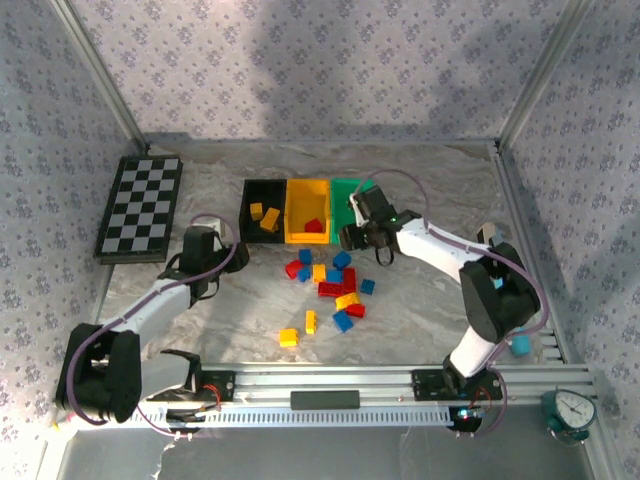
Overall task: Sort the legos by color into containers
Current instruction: Move the lego into the container.
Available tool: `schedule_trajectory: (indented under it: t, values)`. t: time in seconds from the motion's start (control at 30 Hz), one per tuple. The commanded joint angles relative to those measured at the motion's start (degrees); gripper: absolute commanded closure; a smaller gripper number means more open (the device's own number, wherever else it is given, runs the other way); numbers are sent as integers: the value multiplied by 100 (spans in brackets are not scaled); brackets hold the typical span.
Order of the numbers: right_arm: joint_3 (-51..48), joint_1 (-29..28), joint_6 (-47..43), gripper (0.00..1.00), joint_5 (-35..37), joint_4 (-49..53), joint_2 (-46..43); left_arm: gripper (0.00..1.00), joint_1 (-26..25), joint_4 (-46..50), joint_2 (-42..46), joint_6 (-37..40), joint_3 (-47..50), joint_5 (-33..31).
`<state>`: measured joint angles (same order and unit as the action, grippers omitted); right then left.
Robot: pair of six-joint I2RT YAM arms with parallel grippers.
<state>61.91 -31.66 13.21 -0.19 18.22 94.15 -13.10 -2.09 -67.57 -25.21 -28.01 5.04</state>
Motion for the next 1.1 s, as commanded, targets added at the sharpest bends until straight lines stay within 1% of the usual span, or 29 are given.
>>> schedule_trajectory:
  t: [0.0,0.2,0.27,0.33,0.47,0.57,0.63,0.77,0.8,0.83,0.97,1.07]
  values:
    - [-325,9,-186,41,120,16,-536,45,38,-220,-47,-111,4,396]
    - [-1012,35,-312,41,206,-149,-1243,55,14,198,-92,-310,-442,749]
    - [-1302,78,-328,41,280,-333,-1440,58,-6,408,-238,-376,-651,909]
    - [-1560,141,-319,41,345,-497,-1579,60,-63,529,-386,-422,-810,1014]
    - [-2102,170,-304,41,721,-833,-1878,63,-129,766,-802,-463,-1118,1042]
    - [-2318,275,-293,40,740,-908,-2072,66,-161,992,-1146,-485,-1423,1134]
    - [-2396,324,-291,41,764,-917,-2175,71,-216,1068,-1324,-501,-1589,1141]
    - [-2463,394,-293,41,742,-928,-2331,73,-346,1129,-1544,-553,-1839,959]
    - [-2473,396,-300,41,744,-922,-2354,76,-351,1132,-1593,-575,-1893,926]
    - [-2465,397,-310,41,765,-872,-2353,77,-351,1132,-1660,-604,-1942,905]
    - [-2455,405,-337,41,974,-757,-2524,78,-360,1097,-1884,-706,-2074,800]
    - [-2521,437,-328,42,997,-748,-2669,79,-360,1079,-2042,-719,-2177,722]
